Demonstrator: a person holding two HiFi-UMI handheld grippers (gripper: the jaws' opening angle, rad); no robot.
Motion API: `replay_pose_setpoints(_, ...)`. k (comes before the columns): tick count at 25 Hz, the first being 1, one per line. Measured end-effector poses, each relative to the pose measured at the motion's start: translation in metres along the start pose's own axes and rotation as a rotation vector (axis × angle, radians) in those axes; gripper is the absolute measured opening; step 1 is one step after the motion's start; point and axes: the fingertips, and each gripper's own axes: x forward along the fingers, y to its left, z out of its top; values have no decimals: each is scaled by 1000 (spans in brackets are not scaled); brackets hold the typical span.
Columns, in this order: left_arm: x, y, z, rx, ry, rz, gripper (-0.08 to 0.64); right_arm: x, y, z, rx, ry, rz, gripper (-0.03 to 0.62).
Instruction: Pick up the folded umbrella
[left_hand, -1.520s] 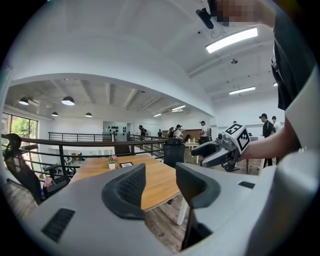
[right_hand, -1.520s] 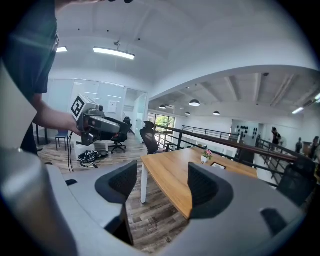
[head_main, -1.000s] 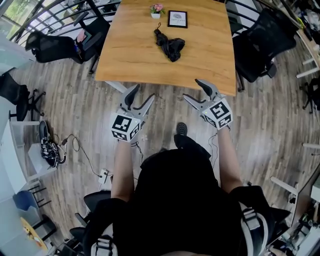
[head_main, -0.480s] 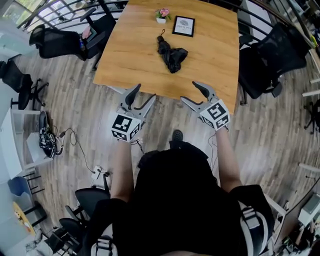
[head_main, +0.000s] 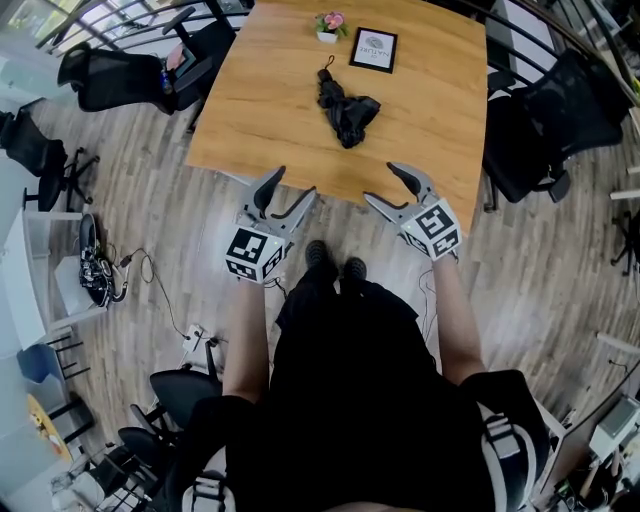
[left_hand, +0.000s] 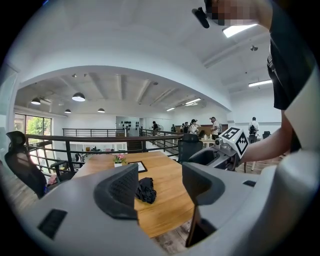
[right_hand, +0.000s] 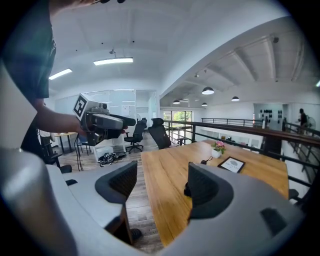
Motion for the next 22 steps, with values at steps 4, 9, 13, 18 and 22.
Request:
replay_pose_setpoints(4,10,12,-2,-7,2,-12,278,10,-8,1,2,10,-4,321)
replay_pose_setpoints(9,25,39,0,-4,0,-45,278,32,-26,8,5,26,-37,321)
replay_pose_setpoints(13,39,74,0,-7,7,-68,278,57,-39,25,9,21,-56,321)
replay_pose_setpoints(18,59,113,-2,-11,5,-100,278,89,-58,36,45,7,-85,321)
replay_pose_setpoints(22,69,137,0,-13,0,-127,278,109,-66,41,47,21,-110,321)
